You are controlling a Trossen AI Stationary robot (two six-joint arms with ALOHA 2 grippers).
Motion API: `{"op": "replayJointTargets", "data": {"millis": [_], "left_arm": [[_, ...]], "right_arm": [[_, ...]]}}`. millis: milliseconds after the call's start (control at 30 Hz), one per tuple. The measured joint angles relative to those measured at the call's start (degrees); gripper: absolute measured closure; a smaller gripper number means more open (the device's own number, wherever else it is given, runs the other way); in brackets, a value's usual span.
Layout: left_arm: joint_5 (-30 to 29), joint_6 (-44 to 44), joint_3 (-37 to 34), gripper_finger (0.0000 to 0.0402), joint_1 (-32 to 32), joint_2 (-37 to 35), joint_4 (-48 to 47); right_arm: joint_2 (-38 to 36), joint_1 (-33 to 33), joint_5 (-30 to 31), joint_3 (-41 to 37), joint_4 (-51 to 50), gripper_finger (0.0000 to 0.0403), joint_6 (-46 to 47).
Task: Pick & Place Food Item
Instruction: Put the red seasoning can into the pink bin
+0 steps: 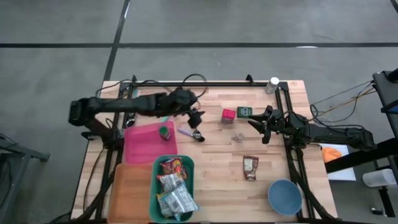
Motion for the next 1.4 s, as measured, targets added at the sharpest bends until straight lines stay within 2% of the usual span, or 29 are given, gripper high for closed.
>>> {"op": "replayJointTargets", "data": {"millis": [100, 300, 400, 567, 733, 933, 1200, 1400], "left_arm": [[2.8, 2.5, 5.1, 0.005, 1.7, 5.1, -2.7], [13.6, 10.5, 13.0, 0.005, 2.4, 13.7, -4.1], [16.6, 14.7, 16.1, 0.005, 2.4, 16.7, -4.0], [17.3, 18.5, 18.7, 0.005, 2.4, 20.5, -4.3], [17.3, 18.7, 19.3, 0.005, 2.4, 21.9, -1.7], [21.8, 21.1, 19.3, 0.005, 2.4, 22.6, 2.2], [19.2, 21.6, 19.5, 0.005, 3.1, 26.3, 4.9], [19.0, 20.8, 23.7, 0.005, 3.7, 31.1, 5.5]], "right_arm": [[0.0, 0.0, 0.0, 0.0, 0.0, 0.0261, 0.0], [0.0, 0.0, 0.0, 0.0, 0.0, 0.0261, 0.0], [0.0, 0.0, 0.0, 0.0, 0.0, 0.0261, 0.0], [0.0, 0.0, 0.0, 0.0, 0.0, 0.0261, 0.0], [0.0, 0.0, 0.0, 0.0, 0.0, 0.0261, 0.0], [0.0, 0.0, 0.0, 0.0, 0.0, 0.0261, 0.0], [0.0, 0.0, 0.0, 0.0, 0.0, 0.0261, 0.0], [0.0, 0.0, 0.0, 0.0, 0.0, 0.0261, 0.0]]}}
